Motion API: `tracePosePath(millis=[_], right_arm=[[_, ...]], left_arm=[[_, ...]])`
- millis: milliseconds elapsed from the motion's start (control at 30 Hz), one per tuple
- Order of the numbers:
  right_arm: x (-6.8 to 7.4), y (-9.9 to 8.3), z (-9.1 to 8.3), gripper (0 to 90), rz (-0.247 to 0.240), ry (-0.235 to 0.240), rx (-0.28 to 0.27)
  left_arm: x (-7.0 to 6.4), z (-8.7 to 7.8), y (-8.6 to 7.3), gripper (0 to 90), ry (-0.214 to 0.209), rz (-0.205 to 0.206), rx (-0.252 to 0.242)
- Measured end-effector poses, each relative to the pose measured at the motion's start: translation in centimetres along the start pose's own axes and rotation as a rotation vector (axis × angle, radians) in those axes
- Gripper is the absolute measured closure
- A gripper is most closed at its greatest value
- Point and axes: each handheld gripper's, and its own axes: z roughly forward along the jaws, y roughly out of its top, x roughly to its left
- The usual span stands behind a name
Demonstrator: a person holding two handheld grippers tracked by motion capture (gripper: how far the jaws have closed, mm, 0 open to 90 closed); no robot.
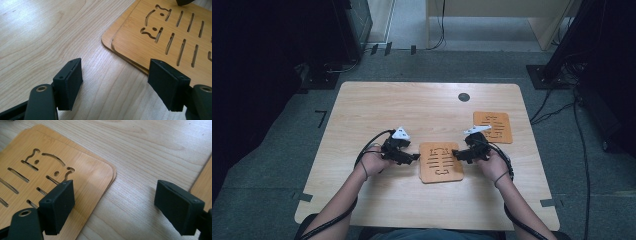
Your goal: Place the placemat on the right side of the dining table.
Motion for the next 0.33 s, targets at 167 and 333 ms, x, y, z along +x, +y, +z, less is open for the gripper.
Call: tracePosePath(millis=[167, 333], right_arm=[[0.04, -0.44, -0.07, 15.0, -0.004, 0.003, -0.024], [0.04, -0.38, -0.07, 15.0, -0.002, 0.005, -0.019]], left_arm=[[0.10, -0.01, -0.10, 24.5, 0.000, 0.001, -0.004], [0.11, -0.02, -0.18, 23.9, -0.001, 0.005, -0.008]])
